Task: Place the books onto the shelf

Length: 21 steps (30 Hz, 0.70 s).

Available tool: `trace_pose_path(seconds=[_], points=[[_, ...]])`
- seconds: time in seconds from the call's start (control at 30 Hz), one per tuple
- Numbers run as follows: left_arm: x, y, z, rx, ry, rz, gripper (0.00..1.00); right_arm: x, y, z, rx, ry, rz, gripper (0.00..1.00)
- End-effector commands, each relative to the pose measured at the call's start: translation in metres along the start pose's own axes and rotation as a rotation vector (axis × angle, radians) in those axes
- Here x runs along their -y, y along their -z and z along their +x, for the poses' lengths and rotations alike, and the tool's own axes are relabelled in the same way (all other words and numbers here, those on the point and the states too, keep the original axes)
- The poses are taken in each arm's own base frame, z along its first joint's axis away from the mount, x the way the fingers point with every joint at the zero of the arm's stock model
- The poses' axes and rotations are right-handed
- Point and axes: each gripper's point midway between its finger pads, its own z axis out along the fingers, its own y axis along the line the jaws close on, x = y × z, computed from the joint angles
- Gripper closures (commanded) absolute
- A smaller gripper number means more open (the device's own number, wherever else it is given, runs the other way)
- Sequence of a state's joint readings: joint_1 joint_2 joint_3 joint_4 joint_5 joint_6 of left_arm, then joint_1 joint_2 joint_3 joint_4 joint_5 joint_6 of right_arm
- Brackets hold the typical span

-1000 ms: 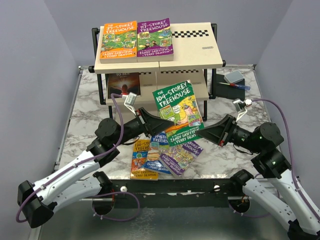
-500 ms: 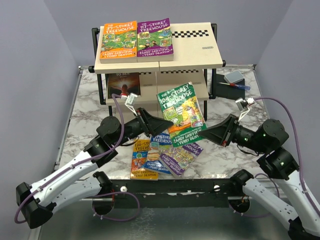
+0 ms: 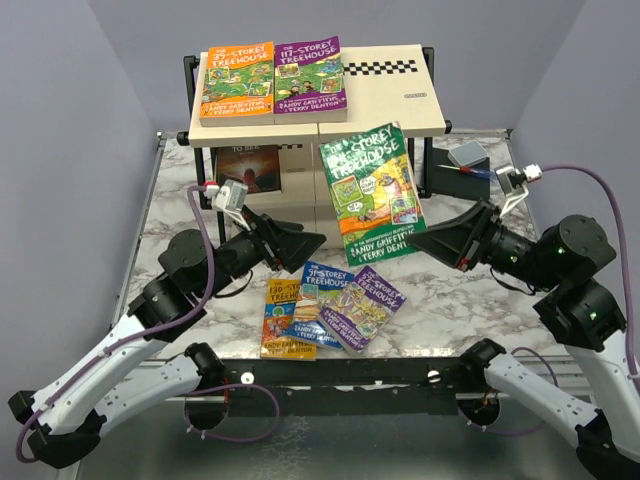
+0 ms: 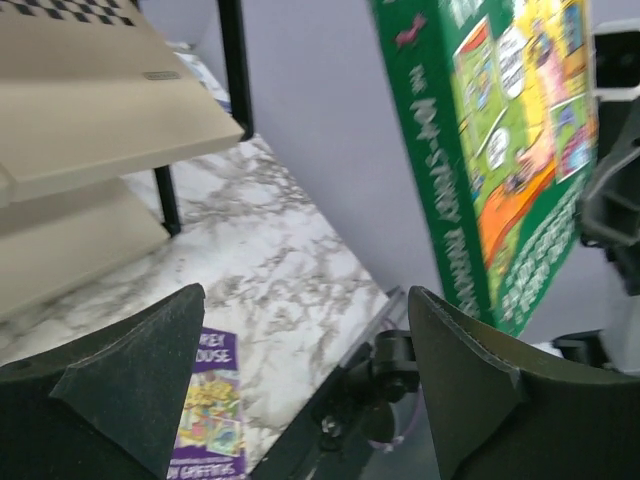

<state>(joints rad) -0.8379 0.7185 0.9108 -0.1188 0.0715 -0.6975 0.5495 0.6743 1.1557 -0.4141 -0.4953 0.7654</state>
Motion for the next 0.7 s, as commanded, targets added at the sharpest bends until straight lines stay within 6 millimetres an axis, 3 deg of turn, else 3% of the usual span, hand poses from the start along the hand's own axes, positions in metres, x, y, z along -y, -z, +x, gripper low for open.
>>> trace_pose_path(seconds=[0.0,0.1,0.13,0.17,0.37,0.5,0.67], points=[[-0.032,0.023,-0.004,-0.020,-0.168,-0.172,0.16,-0.038,-0.006,-0.048,0.129,0.079,-0.099,0.99],[-0.041,0.033,-0.003,-0.047,-0.235,-0.216,0.14,-0.049,-0.017,-0.067,0.157,0.071,-0.132,1.00],[-0.043,0.035,-0.002,-0.056,-0.252,-0.226,0.04,-0.052,-0.022,-0.073,0.164,0.063,-0.145,1.00],[-0.046,0.038,0.000,-0.068,-0.269,-0.232,0.01,-0.055,-0.027,-0.079,0.172,0.053,-0.156,1.00],[-0.060,0.046,0.019,-0.128,-0.324,-0.242,0.01,-0.069,-0.061,-0.111,0.193,-0.009,-0.224,0.99],[-0.070,0.047,0.032,-0.161,-0.335,-0.253,0.01,-0.067,-0.085,-0.133,0.232,-0.065,-0.246,0.99],[-0.081,0.048,0.049,-0.205,-0.331,-0.264,0.01,-0.075,-0.117,-0.149,0.237,-0.132,-0.305,0.99]])
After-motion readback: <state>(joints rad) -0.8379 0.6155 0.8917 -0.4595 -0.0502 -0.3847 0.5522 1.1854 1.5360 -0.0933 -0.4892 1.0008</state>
